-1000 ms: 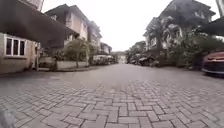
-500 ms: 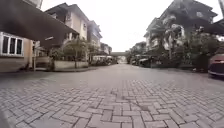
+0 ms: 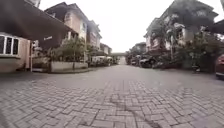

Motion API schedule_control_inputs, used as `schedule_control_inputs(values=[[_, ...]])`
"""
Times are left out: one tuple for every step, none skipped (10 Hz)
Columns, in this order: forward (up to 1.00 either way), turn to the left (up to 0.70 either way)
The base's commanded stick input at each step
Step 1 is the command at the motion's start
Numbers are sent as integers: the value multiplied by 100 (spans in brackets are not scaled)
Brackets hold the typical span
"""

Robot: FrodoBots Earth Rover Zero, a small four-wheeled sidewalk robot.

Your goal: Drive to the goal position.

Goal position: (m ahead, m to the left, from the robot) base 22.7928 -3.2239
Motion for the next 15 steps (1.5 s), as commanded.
schedule_control_inputs(values=[[70, 0], [70, 0], [70, 0], [70, 0], [70, 0], [70, 0], [70, 0], [70, 0], [70, 0], [70, 0], [70, 0], [70, 0], [70, 0], [70, 0], [70, 0]])
